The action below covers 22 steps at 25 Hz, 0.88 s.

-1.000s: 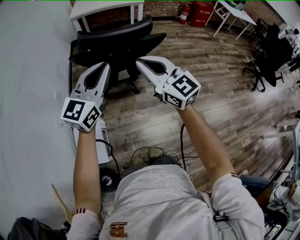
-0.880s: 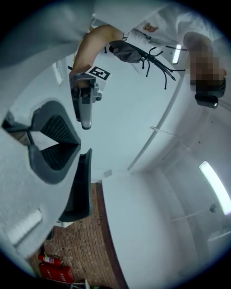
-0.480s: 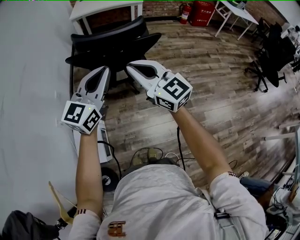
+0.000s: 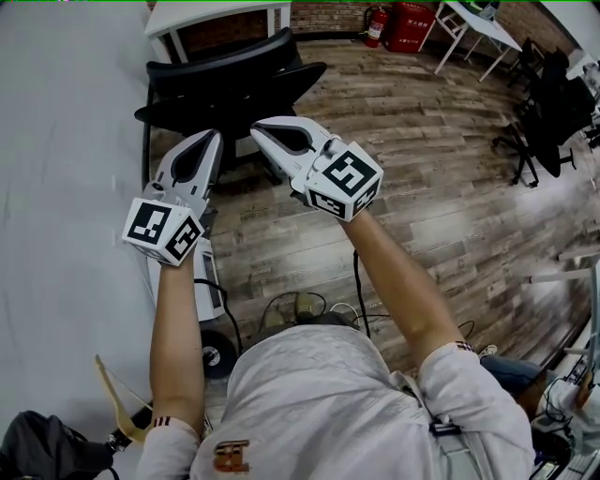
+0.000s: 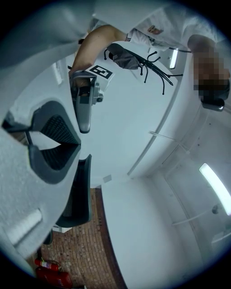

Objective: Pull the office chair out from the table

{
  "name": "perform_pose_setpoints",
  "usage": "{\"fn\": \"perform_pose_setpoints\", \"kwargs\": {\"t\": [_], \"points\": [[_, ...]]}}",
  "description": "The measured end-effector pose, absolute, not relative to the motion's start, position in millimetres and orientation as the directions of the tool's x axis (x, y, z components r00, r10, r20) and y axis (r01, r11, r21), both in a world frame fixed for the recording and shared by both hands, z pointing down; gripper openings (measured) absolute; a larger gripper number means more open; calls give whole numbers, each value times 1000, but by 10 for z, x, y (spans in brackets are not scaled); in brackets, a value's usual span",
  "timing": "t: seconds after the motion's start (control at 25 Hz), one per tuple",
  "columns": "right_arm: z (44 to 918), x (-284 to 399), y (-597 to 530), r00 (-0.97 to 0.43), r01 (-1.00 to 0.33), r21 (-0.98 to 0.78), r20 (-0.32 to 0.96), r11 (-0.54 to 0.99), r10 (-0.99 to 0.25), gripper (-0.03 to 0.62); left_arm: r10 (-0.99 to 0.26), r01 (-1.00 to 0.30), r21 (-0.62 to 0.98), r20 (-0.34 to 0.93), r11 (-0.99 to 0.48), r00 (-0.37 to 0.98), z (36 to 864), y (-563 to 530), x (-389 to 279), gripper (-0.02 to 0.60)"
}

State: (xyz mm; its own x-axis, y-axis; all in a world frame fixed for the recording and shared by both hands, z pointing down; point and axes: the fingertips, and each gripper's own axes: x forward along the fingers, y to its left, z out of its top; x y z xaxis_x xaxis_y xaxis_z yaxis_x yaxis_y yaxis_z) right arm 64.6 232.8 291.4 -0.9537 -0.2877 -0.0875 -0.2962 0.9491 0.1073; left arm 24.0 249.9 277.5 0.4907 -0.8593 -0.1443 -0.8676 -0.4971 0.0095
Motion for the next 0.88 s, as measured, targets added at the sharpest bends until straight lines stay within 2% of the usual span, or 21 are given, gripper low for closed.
{"fn": "perform_pose_setpoints", "kwargs": {"t": [0.88], "points": [[2887,806,2368,-952,-303,102,-86,948,-295,0,-844,-850,17,-128,-527,521,2777,2525,490,0]]}}
